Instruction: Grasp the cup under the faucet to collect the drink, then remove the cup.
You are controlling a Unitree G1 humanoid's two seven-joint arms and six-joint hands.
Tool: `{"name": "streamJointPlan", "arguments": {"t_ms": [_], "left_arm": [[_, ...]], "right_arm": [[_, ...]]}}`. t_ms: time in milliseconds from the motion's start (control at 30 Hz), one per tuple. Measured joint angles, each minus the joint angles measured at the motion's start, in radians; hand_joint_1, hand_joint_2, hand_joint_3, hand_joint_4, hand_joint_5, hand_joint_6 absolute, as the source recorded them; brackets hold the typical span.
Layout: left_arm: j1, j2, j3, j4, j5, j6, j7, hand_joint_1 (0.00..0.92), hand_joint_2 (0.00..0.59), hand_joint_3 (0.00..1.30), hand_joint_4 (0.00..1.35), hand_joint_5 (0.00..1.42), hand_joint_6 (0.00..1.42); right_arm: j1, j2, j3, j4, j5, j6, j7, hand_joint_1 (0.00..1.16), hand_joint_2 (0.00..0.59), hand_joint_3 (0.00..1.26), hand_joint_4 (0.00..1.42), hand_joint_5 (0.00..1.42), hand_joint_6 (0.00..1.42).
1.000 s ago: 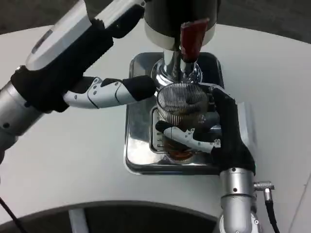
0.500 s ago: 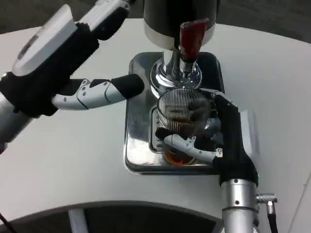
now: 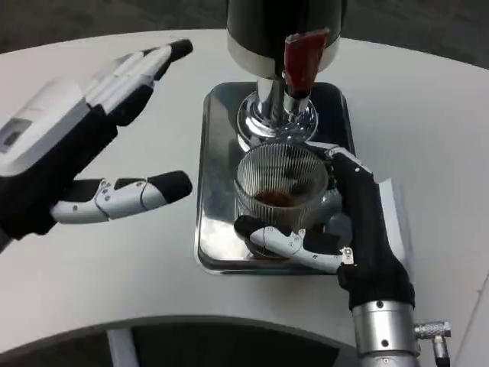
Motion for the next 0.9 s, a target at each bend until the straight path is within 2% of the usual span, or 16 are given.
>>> {"name": "streamJointPlan", "arguments": {"t_ms": [233, 433, 533, 667, 900], "left_arm": [[0.124, 0.013, 0.031, -0.070, 0.041, 0.054, 0.009, 0.000, 0.119, 0.00, 0.00, 0.00, 0.00], [0.242, 0.017, 0.045, -0.165, 0.128, 0.130, 0.014, 0.000, 0.092, 0.00, 0.00, 0.00, 0.00], [0.264, 0.023, 0.047, -0.212, 0.200, 0.158, 0.021, 0.000, 0.077, 0.00, 0.00, 0.00, 0.00], [0.266, 0.041, 0.044, -0.229, 0.237, 0.198, 0.021, 0.000, 0.063, 0.00, 0.00, 0.00, 0.00], [0.301, 0.036, 0.000, -0.328, 0.308, 0.229, 0.022, 0.000, 0.039, 0.00, 0.00, 0.00, 0.00]], "right_arm": [[0.026, 0.000, 0.007, -0.064, 0.005, 0.011, 0.031, 1.14, 0.097, 0.71, 0.95, 0.98, 1.37], [0.080, -0.005, 0.023, -0.171, 0.010, 0.031, 0.082, 1.14, 0.097, 0.71, 0.95, 0.98, 1.38], [0.095, -0.006, 0.025, -0.220, 0.024, 0.047, 0.111, 1.14, 0.097, 0.71, 0.96, 0.98, 1.38], [0.118, -0.007, 0.031, -0.283, 0.034, 0.064, 0.142, 1.14, 0.097, 0.71, 0.96, 0.98, 1.38], [0.134, -0.009, 0.037, -0.393, 0.054, 0.107, 0.205, 1.14, 0.097, 0.72, 0.96, 0.98, 1.38]]}}
